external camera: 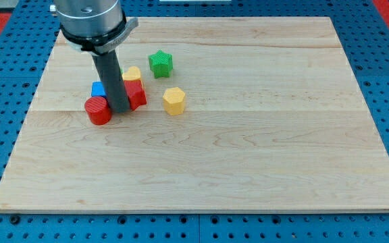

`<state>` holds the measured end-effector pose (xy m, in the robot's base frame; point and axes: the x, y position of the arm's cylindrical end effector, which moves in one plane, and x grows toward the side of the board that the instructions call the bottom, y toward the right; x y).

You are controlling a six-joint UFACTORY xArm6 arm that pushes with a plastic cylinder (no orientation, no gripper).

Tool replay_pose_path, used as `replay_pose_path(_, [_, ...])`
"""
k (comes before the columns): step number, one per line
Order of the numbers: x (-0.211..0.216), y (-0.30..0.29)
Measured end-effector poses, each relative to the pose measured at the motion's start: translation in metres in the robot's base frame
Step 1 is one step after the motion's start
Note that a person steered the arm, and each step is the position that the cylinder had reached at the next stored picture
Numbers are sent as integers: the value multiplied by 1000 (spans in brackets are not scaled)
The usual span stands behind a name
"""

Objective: Place the red star towards the right side of the green star

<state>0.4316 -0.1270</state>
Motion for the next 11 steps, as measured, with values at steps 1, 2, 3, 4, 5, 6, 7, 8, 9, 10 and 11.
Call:
replay_pose_path(1, [-35,42])
replay_pose_path(2, [-74,82])
replay_pose_path(3, [-105,114])
replay_pose_path(4, [-128,149])
replay_pose_path(5, [-148,158])
replay_pose_path(6, [-86,166])
replay_pose_path(7, [-123,109])
replay_pose_path(8, [-157,120])
replay_pose_path(9, [-165,143])
replay_pose_path(10, [-181,158])
replay_pose_path(11, [-202,177])
